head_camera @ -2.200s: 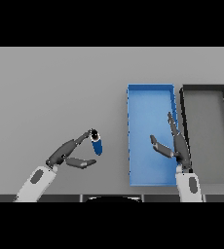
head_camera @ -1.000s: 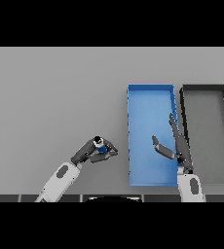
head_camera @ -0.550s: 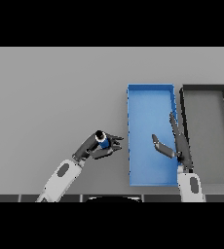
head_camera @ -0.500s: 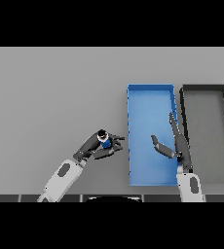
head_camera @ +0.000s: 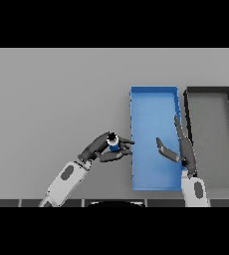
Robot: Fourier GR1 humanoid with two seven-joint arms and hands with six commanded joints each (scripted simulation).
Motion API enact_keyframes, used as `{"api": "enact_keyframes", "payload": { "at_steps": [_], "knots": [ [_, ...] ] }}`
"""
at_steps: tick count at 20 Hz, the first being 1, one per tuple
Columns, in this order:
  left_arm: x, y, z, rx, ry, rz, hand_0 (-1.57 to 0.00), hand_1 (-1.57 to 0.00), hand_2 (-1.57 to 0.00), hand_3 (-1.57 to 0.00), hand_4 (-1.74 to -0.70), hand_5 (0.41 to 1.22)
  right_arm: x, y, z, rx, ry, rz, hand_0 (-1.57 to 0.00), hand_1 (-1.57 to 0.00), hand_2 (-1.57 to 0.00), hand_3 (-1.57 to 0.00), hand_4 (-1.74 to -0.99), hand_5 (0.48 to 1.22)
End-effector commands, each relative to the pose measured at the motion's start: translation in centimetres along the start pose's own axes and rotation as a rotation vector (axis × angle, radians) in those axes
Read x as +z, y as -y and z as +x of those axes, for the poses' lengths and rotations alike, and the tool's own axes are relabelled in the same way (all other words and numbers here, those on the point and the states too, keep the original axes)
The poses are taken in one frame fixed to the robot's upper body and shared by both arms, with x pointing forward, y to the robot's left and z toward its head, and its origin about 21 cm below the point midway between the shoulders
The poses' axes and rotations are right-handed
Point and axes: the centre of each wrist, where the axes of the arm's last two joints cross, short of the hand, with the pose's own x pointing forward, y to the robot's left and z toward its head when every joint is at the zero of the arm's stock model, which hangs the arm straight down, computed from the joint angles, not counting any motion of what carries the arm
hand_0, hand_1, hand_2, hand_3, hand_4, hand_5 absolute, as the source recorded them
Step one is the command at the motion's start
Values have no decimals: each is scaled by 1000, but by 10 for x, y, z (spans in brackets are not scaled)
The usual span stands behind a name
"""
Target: Pick up the blue pipe and place it into the blue bin.
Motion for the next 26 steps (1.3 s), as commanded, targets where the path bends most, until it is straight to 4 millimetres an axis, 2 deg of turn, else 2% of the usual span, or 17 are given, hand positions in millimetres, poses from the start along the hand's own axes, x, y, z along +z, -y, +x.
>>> {"api": "enact_keyframes", "payload": {
  "at_steps": [1,3,5,8,11,14,16,18,20,25,26],
  "knots": [
    [0,-1,2,6,5,0,-1568,-1569,-1569,-1569,-1466,1220,6,-3,0,8,-3,-20,1,1,1,1,-1141,643],
    [0,-5,2,0,1,3,-1569,-1569,-1570,-1570,-1466,1220,23,-8,1,26,-15,-74,1,1,1,1,-1138,643],
    [-2,-3,3,-8,0,0,-1570,-1570,-1570,-1570,-1466,1220,40,-13,2,46,-46,-134,1,1,1,1,-1188,643],
    [-1,-1,0,-8,-1,-11,-1570,-1570,-1571,-1571,-1467,1220,49,-15,13,58,-11,-174,1,1,-20,1,-1187,642],
    [-2,-2,3,-2,13,-15,-1571,-1571,-1571,-1571,-1467,1221,46,-5,35,-158,104,-48,1,-22,-89,-1,-1202,624],
    [-2,2,7,-1,22,-29,-1571,-1571,-1571,-1571,-1467,1221,33,8,62,-222,128,136,1,-23,-118,-1,-1224,600],
    [-4,1,9,8,4,-28,-1571,-1571,-1571,-1571,-1467,1221,19,15,88,-228,170,259,1,-14,-111,0,-1237,577],
    [0,-1,7,-1,6,-27,-1571,-1571,-1571,-1571,-1467,1221,9,11,105,-209,161,340,1,-9,-104,0,-1255,560],
    [-5,-3,9,-15,4,-26,-1571,-1571,-1571,-1571,-1467,1221,-5,9,122,-140,165,414,1,-5,-90,1,-1270,558],
    [-6,-2,5,-22,-6,-18,-1571,-1571,-1571,-1571,-1467,1221,-25,-16,158,-86,258,585,1,-1,-42,1,-1302,559],
    [-5,-4,4,-17,5,-23,-1571,-1571,-1571,-1571,-1467,1221,-25,-17,160,-80,257,612,1,-1,-42,1,-1300,560]
  ]
}}
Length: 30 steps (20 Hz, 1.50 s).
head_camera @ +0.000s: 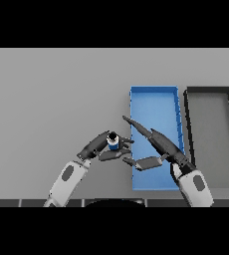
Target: Pick up the blue pipe and place it into the blue bin.
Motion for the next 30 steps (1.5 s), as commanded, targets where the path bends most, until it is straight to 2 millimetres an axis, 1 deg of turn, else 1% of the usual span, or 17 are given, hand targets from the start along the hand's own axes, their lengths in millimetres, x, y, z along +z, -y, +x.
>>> {"api": "enact_keyframes", "payload": {
  "at_steps": [1,4,7,10,12,13,14,15,18,19,20,21,23,24,25,27,30],
  "knots": [
    [-1,0,-1,2,4,0,-1571,-1571,-1571,-1571,-1467,1221,-11,0,2,-10,-3,29,1,0,-43,1,-1294,560],
    [-4,-1,-2,8,7,-14,-1571,-1571,-1571,-1571,-1464,1221,-28,-11,7,8,12,103,1,0,-48,1,-1253,554],
    [-1,-3,0,47,10,-35,-1571,-1571,-1571,-1571,-1469,1221,-44,-10,14,39,7,151,-7,-16,-66,1,-1223,540],
    [0,-6,-2,17,-26,-17,-1571,-1571,-1571,-1571,-1469,1221,-61,-9,15,52,-19,181,-23,-32,-83,1,-1186,521],
    [0,-4,0,5,-8,-15,-1571,-1571,-1571,-1571,-1467,1221,-70,-11,16,55,-23,208,-34,-55,-110,-7,-1192,507],
    [2,-3,-2,7,-28,-19,-1571,-1571,-1571,-1571,-1465,1221,-74,-10,17,64,-24,220,-69,-108,-166,-44,-1204,497],
    [0,-5,1,-1,-40,-18,-1571,-1571,-1571,-1571,-1462,1221,-81,-8,20,75,-40,224,-168,-218,-261,-128,-1233,487],
    [0,-7,1,6,-19,-18,-1571,-1571,-1571,-1571,-1517,1221,-84,-12,16,73,-36,243,-323,-362,-377,-242,-1278,485],
    [2,-3,1,-13,-80,-28,-1571,-1571,-1571,-1571,-1622,1221,-89,-17,15,64,-5,269,-876,-877,-910,-762,-1467,518],
    [0,-4,0,-13,-83,-16,-1571,-1571,-1571,-1571,-1645,1221,-91,-19,15,51,-8,271,-1015,-1015,-1042,-872,-1514,550],
    [1,-7,1,-1,-67,-15,-1571,-1571,-1571,-1511,-1662,1221,-90,-19,15,32,-11,280,-1126,-1127,-1148,-953,-1551,596],
    [-1,-3,-3,32,-41,-18,-1571,-1571,-1571,-1523,-1677,1221,-93,-24,16,11,-16,282,-1215,-1215,-1233,-1021,-1581,650],
    [0,-2,0,69,-10,-19,-1571,-1571,-1571,-1502,-1699,1221,-96,-29,13,-15,18,279,-1343,-1343,-1354,-1186,-1628,856],
    [0,-6,0,69,-20,-18,-1571,-1571,-1571,-1490,-1707,1221,-95,-31,11,-13,25,278,-1389,-1389,-1398,-1250,-1648,929],
    [0,-2,0,72,-10,-23,-1571,-1571,-1571,-1464,-1713,1221,-93,-32,12,-9,38,285,-1425,-1425,-1432,-1304,-1665,987],
    [-2,-4,-1,60,-22,-22,-1571,-1571,-1571,-1437,-1722,1221,-90,-31,9,10,52,279,-1478,-1478,-1482,-1400,-1692,1071],
    [2,-5,2,47,-22,-22,-1571,-1571,-1571,-1428,-1730,1221,-88,-34,8,-7,85,279,-1523,-1523,-1526,-1484,-1716,1144]
  ]
}}
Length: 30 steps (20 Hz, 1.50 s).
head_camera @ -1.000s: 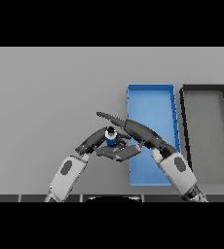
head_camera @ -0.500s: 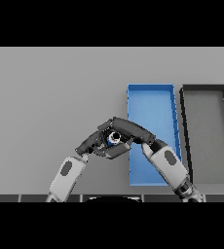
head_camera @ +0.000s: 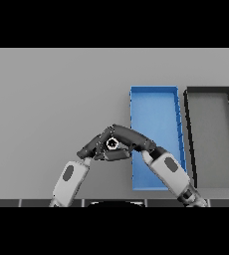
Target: Pick up the blue pipe and place it into the blue bin.
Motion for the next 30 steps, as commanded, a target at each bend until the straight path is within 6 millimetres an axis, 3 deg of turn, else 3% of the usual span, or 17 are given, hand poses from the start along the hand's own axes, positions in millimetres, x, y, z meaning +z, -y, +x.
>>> {"api": "enact_keyframes", "payload": {
  "at_steps": [1,4,5,6,9,13,16,20,24,30],
  "knots": [
    [-1,-3,2,-13,-12,4,-1571,-1571,-1571,-1426,-1731,1221,-1,0,-1,-1,1,-12,-1533,-1533,-1535,-1501,-1721,1160],
    [0,-4,3,-55,32,46,-1571,-1571,-1571,-1454,-1724,1221,-4,-1,3,5,8,-44,-1551,-1551,-1552,-1535,-1731,1190],
    [1,-5,4,-78,34,48,-1462,-1342,-1293,-1166,-1599,1221,-3,-1,5,10,14,-56,-1555,-1555,-1556,-1542,-1733,1196],
    [2,-2,1,-80,28,14,-1169,-1073,-1034,-933,-1475,1221,-2,-3,5,11,-3,-52,-1558,-1558,-1559,-1548,-1734,1201],
    [2,-10,1,-113,-18,-51,-598,-549,-529,-477,-1206,1221,-7,-6,5,-4,-30,-62,-1565,-1565,-1565,-1559,-1738,1211],
    [8,-9,1,-119,-78,-22,-244,-224,-216,-195,-1017,848,-8,-7,7,28,-65,-67,-1568,-1568,-1569,-1566,-1740,1217],
    [7,-10,2,-88,-101,-11,-125,-114,-110,-99,-970,647,-7,-5,6,30,-59,-77,-1570,-1570,-1570,-1569,-1740,1219],
    [5,-9,-3,-97,-127,0,-50,-46,-45,-40,-947,513,-2,-6,5,-19,-11,-84,-1570,-1570,-1570,-1570,-1741,1220],
    [7,-10,-4,-108,-145,1,-20,-18,-18,-16,-916,474,-5,6,22,-147,21,-95,-1571,-1571,-1571,-1571,-1741,1221],
    [4,-8,-6,-105,-178,-17,-5,-4,-4,-3,-906,441,-13,54,84,-191,141,-100,-1571,-1571,-1571,-1571,-1741,1221]
  ]
}}
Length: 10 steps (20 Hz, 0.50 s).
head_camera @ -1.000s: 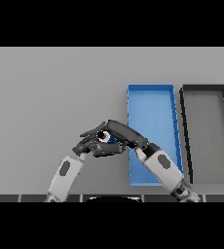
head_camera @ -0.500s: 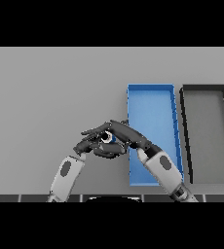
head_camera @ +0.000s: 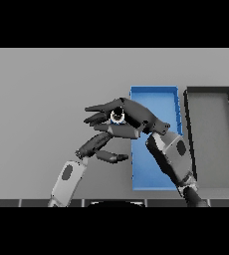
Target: Pick up the blue pipe and place it into the blue bin.
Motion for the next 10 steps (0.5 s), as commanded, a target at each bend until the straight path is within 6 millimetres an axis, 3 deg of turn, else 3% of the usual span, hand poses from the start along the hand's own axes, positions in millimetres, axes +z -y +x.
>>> {"api": "enact_keyframes", "payload": {
  "at_steps": [1,3,6,10],
  "knots": [
    [2,2,-2,8,5,-5,-3,-3,-3,-3,-906,437,-6,6,11,1,36,-7,-1571,-1571,-1571,-1571,-1741,1221],
    [3,2,0,9,-4,4,-2,-2,-2,-1,-905,433,-5,26,36,49,100,-122,-1571,-1571,-1571,-1571,-1741,1221],
    [6,-1,3,-6,-9,9,0,0,0,0,-892,428,0,56,56,113,76,-275,-1571,-1571,-1571,-1571,-1741,1221],
    [8,-3,0,-12,-5,12,0,0,0,1,-886,412,17,104,49,136,-3,-459,-1571,-1571,-1571,-1571,-1741,1221]
  ]
}}
